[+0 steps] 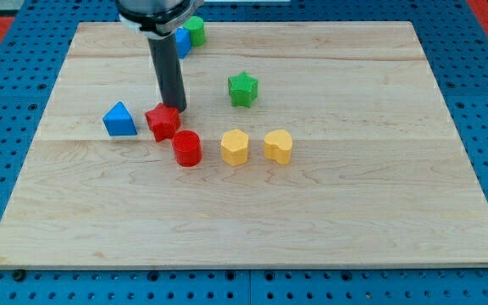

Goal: Place the red star to the bottom right of blue triangle

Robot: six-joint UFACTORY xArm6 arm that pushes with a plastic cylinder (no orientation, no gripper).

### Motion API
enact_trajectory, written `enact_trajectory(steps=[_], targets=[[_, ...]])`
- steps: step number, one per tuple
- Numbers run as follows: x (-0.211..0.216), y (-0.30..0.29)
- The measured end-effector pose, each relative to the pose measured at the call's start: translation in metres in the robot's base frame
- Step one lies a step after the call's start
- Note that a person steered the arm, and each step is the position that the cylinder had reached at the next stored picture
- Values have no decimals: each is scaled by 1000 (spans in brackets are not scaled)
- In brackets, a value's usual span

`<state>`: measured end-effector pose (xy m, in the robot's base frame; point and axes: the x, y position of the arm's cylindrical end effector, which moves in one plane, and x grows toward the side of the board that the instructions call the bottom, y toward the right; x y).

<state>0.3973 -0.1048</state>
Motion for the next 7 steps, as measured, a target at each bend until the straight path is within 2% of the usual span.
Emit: enact_trajectory(steps=[2,4,6,7], targets=[[20,49],[30,-8],[9,-19],[15,-36]])
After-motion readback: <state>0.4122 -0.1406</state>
